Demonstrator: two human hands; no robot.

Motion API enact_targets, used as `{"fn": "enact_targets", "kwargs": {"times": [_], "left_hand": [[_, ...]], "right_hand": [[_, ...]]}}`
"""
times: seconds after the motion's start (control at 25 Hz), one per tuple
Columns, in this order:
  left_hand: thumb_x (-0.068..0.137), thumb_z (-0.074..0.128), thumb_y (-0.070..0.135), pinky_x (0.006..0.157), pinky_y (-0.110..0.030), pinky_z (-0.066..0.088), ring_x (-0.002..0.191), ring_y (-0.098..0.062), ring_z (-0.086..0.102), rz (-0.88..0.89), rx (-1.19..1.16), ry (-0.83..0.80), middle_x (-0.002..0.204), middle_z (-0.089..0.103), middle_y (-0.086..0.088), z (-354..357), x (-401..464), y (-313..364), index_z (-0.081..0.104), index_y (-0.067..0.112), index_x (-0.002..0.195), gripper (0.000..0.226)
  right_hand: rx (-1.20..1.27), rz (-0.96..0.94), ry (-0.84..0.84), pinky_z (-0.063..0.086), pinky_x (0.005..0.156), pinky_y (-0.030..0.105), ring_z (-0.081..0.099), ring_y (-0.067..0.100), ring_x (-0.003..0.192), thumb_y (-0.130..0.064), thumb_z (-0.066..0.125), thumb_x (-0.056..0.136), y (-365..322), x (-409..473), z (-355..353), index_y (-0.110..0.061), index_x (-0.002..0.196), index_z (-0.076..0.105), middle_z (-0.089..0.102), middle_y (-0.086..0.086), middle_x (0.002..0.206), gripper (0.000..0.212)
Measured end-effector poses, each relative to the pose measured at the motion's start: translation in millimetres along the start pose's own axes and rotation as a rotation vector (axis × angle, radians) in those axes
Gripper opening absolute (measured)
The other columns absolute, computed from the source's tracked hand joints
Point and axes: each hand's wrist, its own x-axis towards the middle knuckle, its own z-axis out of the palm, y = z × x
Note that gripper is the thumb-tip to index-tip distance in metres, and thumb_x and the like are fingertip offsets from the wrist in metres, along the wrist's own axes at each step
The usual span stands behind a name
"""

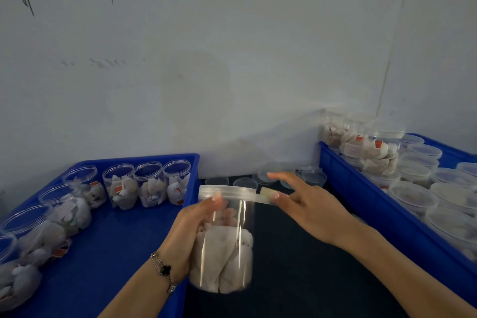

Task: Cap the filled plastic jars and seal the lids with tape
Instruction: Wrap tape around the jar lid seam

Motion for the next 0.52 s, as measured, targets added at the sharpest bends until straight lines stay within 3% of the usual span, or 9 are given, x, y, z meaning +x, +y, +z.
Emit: {"fn": "enact_targets", "kwargs": {"times": [0.12, 0.24, 0.4, 0.52], "left_hand": [[0.064, 0.053, 0.046, 0.055, -0.027, 0.055, 0.069, -0.021, 0.071, -0.006, -0.023, -0.050, 0.080, 0.074, -0.010, 3.0, -3.0, 1.4, 0.078, 0.023, 0.073, 0.035], [0.066, 0.046, 0.050, 0.054, -0.027, 0.055, 0.067, -0.022, 0.071, -0.019, -0.051, -0.098, 0.079, 0.073, -0.012, 6.5, -4.6, 1.9, 0.079, 0.021, 0.073, 0.044], [0.072, 0.056, 0.052, 0.059, -0.030, 0.057, 0.076, -0.025, 0.071, -0.040, -0.105, -0.141, 0.089, 0.073, -0.016, 6.4, -11.9, 1.7, 0.079, 0.018, 0.081, 0.042], [0.092, 0.044, 0.036, 0.077, -0.035, 0.054, 0.085, -0.030, 0.068, -0.074, -0.060, -0.158, 0.104, 0.069, -0.017, 13.9, -2.8, 3.5, 0.076, 0.007, 0.081, 0.045]], "right_hand": [[0.002, -0.029, -0.003, 0.034, 0.051, 0.015, 0.053, -0.001, 0.053, -0.089, 0.010, 0.069, 1.3, 6.4, 7.6, -0.051, 0.134, 0.031, 0.054, -0.012, 0.055, 0.078], [-0.017, -0.112, 0.021, 0.044, 0.061, 0.022, 0.057, 0.003, 0.066, -0.094, -0.004, 0.060, 1.6, 12.9, 12.3, -0.053, 0.135, 0.033, 0.067, -0.007, 0.082, 0.093], [0.106, -0.196, 0.010, 0.046, 0.069, 0.016, 0.058, -0.008, 0.075, -0.091, -0.001, 0.064, -4.1, 14.8, 19.0, -0.058, 0.130, 0.034, 0.065, -0.013, 0.115, 0.082], [0.267, -0.236, -0.037, 0.049, 0.064, 0.018, 0.059, 0.000, 0.068, -0.084, 0.010, 0.072, -3.3, 10.5, 24.4, -0.062, 0.124, 0.039, 0.067, -0.003, 0.092, 0.063]]}}
